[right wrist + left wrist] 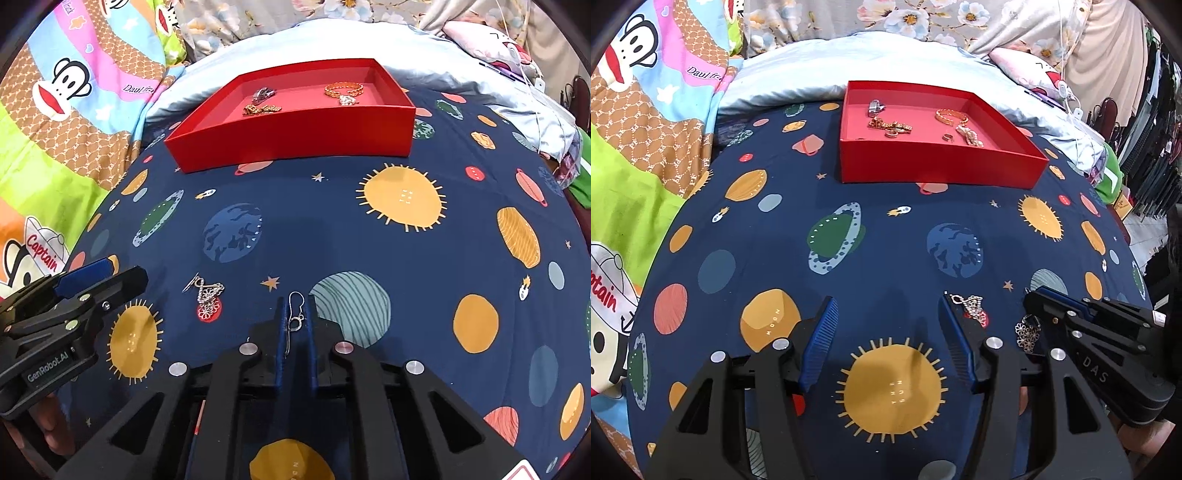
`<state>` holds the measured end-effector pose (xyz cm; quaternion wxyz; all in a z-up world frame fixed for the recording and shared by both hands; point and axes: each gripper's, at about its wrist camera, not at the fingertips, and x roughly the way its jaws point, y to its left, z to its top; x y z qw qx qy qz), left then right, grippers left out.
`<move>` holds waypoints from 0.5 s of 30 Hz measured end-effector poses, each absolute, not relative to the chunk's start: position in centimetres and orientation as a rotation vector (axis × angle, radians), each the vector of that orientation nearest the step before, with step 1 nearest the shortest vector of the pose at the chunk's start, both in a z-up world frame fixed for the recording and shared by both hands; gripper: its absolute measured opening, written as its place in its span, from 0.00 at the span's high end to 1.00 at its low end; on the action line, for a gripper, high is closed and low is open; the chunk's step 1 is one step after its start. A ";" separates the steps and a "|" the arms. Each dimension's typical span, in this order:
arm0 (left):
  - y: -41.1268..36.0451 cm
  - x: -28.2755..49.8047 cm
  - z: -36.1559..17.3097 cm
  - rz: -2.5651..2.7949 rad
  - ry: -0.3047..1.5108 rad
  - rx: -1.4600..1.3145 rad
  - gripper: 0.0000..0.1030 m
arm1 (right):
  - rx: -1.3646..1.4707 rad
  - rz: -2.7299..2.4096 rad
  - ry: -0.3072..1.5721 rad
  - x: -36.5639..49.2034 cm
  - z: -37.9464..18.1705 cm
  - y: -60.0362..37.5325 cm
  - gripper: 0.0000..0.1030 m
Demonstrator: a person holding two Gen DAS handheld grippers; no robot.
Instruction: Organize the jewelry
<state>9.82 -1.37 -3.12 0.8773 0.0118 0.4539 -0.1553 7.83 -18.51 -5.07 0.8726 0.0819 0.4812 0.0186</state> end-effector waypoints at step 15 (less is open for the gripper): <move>-5.3 9.6 -3.9 -0.391 0.974 0.031 0.38 | 0.229 0.013 0.964 7.2 -3.6 -20.9 1.00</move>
